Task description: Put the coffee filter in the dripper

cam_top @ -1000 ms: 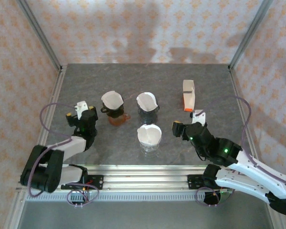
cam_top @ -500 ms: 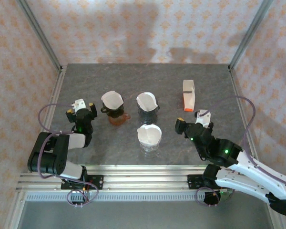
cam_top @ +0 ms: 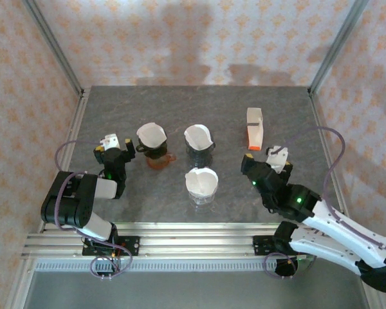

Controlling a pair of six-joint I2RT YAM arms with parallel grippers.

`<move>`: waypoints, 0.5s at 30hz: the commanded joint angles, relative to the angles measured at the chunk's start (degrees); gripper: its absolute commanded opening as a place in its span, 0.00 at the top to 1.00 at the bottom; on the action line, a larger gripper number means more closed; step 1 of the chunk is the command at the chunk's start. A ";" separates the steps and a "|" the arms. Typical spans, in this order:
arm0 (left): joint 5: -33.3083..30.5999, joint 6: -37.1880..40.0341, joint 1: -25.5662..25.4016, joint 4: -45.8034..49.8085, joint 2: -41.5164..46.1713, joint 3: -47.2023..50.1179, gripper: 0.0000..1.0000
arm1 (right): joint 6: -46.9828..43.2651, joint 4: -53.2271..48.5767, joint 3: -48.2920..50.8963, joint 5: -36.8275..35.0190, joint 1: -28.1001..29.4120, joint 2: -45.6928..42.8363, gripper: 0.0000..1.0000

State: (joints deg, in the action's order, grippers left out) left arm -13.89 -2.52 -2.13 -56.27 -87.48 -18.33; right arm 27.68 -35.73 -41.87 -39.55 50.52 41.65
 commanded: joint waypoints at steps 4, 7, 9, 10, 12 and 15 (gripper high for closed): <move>-0.31 0.30 -0.06 -2.22 0.32 0.57 0.00 | -5.18 12.15 3.55 -0.87 -11.37 4.82 0.01; -0.34 0.33 -0.07 -2.71 0.15 0.67 0.00 | -9.57 18.84 4.81 -2.38 -17.01 8.48 0.00; -0.32 0.33 -0.07 -2.89 0.06 0.79 0.00 | -13.52 25.09 6.85 -0.98 -20.68 10.67 0.00; -0.33 0.42 -0.07 -3.14 -0.06 0.75 0.00 | -15.00 28.59 8.12 0.18 -22.48 11.68 0.00; -0.33 0.39 -0.06 -2.71 0.12 0.66 0.00 | -18.21 35.26 10.91 4.20 -26.32 13.19 0.00; -0.28 0.48 -0.04 -2.84 0.03 0.73 0.00 | -21.06 44.43 15.41 9.17 -31.60 14.88 0.00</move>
State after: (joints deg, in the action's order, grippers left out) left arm -13.89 -2.52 -2.13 -57.08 -87.48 -18.22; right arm 11.92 -4.10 -29.43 -34.79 22.13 55.77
